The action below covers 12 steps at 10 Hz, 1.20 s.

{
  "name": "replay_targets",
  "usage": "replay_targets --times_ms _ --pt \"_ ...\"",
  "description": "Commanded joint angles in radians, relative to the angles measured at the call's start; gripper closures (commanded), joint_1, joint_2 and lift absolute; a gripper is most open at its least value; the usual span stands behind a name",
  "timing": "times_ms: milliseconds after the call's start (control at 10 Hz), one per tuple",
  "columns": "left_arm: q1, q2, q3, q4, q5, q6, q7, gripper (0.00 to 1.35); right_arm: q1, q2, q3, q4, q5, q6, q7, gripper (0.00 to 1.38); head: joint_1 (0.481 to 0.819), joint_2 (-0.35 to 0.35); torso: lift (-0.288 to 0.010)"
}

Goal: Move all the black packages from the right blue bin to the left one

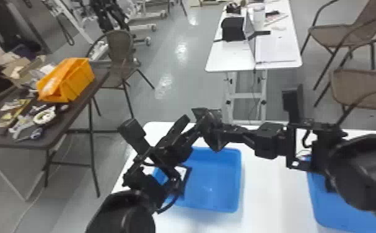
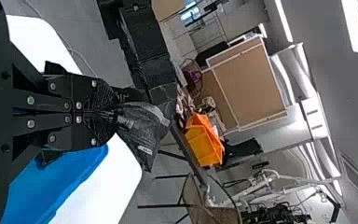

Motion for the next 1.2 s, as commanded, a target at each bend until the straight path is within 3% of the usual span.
replay_targets --times_ms 0,100,200,300,400,500,800,900,1100 --pt "-0.008 0.009 -0.004 0.001 0.051 0.048 -0.003 0.43 -0.012 0.014 0.004 0.022 0.011 -0.020 0.000 1.25 0.695 0.291 0.000" --pt "-0.011 0.017 -0.008 0.004 0.106 0.070 -0.003 0.52 -0.020 0.020 0.005 0.031 0.023 -0.032 0.000 1.25 0.695 0.286 0.000" --pt "-0.015 0.021 -0.012 0.005 0.138 0.085 -0.003 0.51 -0.024 0.023 0.005 0.034 0.028 -0.038 0.000 1.25 0.695 0.279 0.000" --pt "-0.028 0.020 -0.001 0.001 0.137 0.148 -0.003 1.03 -0.026 0.023 0.005 0.039 0.026 -0.040 0.000 1.25 0.695 0.273 0.000" --pt "-0.020 0.018 -0.005 0.001 0.157 0.113 0.005 1.17 -0.026 0.023 0.004 0.047 0.029 -0.042 0.000 1.25 0.695 0.269 0.000" --pt "-0.009 -0.004 0.004 0.004 0.191 0.102 0.012 1.22 -0.031 0.027 0.004 0.062 0.028 -0.051 0.000 1.25 0.695 0.265 0.000" --pt "0.012 -0.004 0.008 0.004 0.191 0.042 0.020 1.22 -0.037 0.035 0.001 0.094 0.029 -0.066 0.000 1.25 0.695 0.271 0.000" --pt "0.015 -0.004 0.008 0.004 0.191 0.028 0.023 1.22 -0.037 0.037 -0.002 0.105 0.029 -0.084 0.002 1.17 0.695 0.275 0.000" --pt "0.025 -0.004 0.018 0.004 0.178 0.002 0.026 1.22 -0.004 0.046 -0.082 0.106 0.048 -0.115 0.023 0.04 0.695 0.276 0.000"
